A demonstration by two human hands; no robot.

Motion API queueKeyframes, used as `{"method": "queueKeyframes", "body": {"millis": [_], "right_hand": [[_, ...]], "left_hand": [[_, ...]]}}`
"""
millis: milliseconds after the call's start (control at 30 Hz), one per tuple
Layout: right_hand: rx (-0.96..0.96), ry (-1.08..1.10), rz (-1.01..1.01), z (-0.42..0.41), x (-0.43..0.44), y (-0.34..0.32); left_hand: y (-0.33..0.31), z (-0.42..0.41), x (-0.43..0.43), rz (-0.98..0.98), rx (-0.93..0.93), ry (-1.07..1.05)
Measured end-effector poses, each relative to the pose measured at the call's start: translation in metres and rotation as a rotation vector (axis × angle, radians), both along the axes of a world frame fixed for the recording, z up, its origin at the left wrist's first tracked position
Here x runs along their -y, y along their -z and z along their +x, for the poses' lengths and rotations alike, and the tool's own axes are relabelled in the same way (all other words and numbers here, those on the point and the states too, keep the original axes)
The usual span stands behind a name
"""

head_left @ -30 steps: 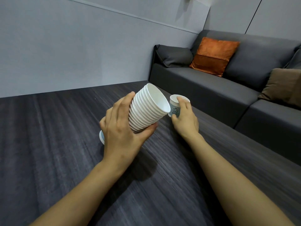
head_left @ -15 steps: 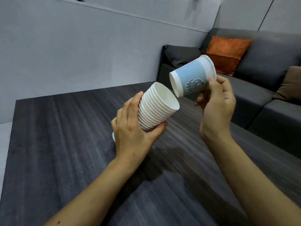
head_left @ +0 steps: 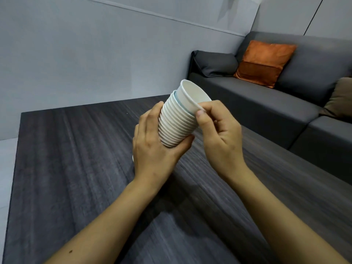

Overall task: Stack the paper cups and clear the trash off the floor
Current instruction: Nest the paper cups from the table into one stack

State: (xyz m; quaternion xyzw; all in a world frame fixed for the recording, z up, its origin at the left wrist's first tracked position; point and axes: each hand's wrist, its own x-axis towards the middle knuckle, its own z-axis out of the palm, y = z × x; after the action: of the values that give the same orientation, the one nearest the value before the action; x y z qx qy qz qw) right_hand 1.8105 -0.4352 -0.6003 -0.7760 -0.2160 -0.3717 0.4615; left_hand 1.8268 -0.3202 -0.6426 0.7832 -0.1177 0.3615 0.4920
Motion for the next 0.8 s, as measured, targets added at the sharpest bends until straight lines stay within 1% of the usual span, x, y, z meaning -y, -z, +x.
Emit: {"method": "queueKeyframes", "body": {"millis": [100,333,533,667,800], "right_hand": [[0.034,0.070,-0.088,0.002,-0.002,0.007],[0.010,0.056,0.000,0.006,-0.011,0.020],[-0.069,0.097,0.096,-0.004,-0.029,0.020],[-0.082,0.112,0.032,-0.015,-0.035,0.018],[-0.175,0.127,-0.006,-0.030,-0.043,0.011]], "left_hand": [[0.001,0.000,0.001,-0.001,0.001,0.007],[0.004,0.002,0.002,0.004,0.020,0.020],[0.000,-0.001,-0.001,0.054,-0.052,0.039],[-0.003,-0.008,-0.011,0.025,-0.078,0.056],[-0.015,-0.020,-0.024,0.044,-0.190,0.141]]}}
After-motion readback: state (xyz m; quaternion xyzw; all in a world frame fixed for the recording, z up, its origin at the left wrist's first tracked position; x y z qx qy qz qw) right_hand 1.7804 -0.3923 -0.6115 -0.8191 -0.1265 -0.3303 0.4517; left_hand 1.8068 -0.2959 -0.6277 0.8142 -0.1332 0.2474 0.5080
